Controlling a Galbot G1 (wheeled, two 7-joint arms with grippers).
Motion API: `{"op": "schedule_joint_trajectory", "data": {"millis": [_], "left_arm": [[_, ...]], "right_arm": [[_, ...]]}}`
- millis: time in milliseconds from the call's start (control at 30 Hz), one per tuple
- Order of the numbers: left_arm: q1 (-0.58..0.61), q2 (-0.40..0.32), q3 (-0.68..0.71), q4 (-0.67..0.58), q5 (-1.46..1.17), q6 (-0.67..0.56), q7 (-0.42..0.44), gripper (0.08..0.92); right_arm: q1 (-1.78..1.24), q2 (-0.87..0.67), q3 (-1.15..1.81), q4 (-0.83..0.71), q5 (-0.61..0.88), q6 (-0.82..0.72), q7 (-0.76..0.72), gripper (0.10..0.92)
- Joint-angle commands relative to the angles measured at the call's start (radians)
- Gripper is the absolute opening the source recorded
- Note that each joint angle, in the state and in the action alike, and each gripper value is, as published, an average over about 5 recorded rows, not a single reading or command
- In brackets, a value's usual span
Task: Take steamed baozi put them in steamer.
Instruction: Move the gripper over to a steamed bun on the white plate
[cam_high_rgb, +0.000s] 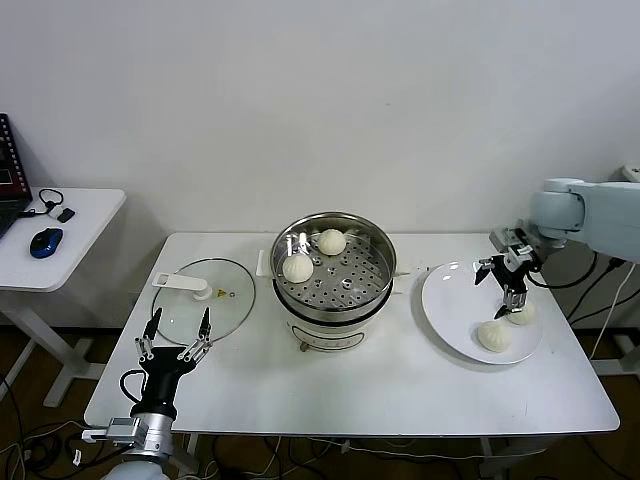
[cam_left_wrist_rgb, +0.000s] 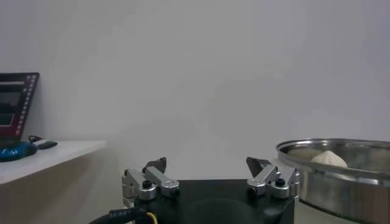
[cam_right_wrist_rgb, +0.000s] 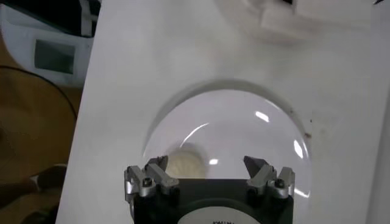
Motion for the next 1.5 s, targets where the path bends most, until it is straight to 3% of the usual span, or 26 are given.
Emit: {"op": "schedule_joint_trajectory", "data": {"millis": [33,833,1500], "left_arm": [[0.002,-0.007,0.002,0.004,0.006,-0.003,0.0,0.823],[0.0,-0.016,0.005,0.014,0.013,-0.006,-0.001,0.823],[-0.004,-0.019,0.002,0.011,0.007,-0.005,-0.001,0.823]], "right_arm": [[-0.087,-0.061,0.041,-0.007,-0.094,-0.017,0.025,0.823],[-0.378,-0.079,0.285,-0.106,-0.17,-0.08,0.055,0.823],[-0.434,-0.057,0.346,-0.172,-0.198,-0.076,0.054,0.823]]}}
